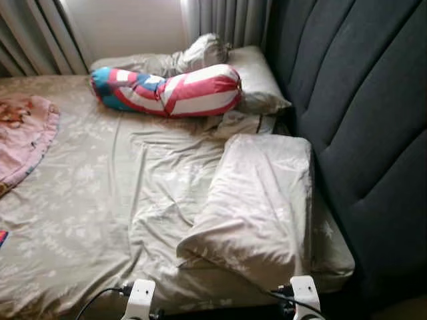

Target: Clean up the room

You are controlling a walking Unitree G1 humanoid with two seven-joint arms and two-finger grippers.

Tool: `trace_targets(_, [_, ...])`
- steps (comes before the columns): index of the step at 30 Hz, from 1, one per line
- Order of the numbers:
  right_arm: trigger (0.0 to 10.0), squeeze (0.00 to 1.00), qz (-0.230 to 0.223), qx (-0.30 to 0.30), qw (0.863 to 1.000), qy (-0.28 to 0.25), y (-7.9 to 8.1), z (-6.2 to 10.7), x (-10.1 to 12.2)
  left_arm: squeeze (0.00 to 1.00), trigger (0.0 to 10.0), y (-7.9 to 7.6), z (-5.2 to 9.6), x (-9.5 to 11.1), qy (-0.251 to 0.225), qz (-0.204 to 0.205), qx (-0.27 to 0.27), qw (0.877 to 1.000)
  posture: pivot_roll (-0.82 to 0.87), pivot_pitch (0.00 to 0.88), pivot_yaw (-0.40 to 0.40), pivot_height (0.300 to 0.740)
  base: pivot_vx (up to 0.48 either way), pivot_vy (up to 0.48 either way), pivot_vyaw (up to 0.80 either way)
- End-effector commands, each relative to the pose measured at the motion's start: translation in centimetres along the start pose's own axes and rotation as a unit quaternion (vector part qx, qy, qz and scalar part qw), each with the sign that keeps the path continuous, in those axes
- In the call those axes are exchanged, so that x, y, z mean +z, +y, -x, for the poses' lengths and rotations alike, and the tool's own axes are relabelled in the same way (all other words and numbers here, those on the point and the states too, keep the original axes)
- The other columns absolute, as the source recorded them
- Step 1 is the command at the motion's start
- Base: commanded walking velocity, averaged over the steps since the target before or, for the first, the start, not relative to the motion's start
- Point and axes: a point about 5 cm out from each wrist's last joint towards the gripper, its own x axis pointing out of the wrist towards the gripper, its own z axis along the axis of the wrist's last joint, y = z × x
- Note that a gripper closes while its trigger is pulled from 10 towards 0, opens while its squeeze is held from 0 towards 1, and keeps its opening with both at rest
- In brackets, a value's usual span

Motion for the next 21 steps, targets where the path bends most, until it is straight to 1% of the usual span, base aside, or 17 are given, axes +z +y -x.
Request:
trace_targets(1, [10.0,0.00,-0.005,-0.002,1.000,0.005,0.01,0.06,-0.31,0.00,10.0,0.18,0.14,-0.68,0.012,-0.005,0.004,1.000,-0.07,0.042,-0.023,0.740,0.000,0.000,0.00])
trace_targets(9, [10.0,0.00,-0.003,-0.001,1.000,0.005,0.02,0.06,-0.34,0.00,10.0,0.18,0.15,-0.72,0.013,-0.009,0.002,1.000,-0.07,0.043,-0.023,0.740,0.000,0.000,0.00])
trace_targets(20, [10.0,0.00,-0.003,-0.001,1.000,0.006,-0.01,0.07,-0.37,0.00,10.0,0.17,0.16,-0.78,0.014,-0.009,0.003,1.000,-0.08,0.040,-0.024,0.740,0.000,-0.324,0.00])
trace_targets(21, [10.0,0.00,-0.003,-0.001,1.000,0.006,-0.01,0.07,-0.36,0.00,10.0,0.18,0.16,-0.78,0.013,-0.009,0.003,1.000,-0.08,0.039,-0.024,0.740,0.000,0.000,0.00])
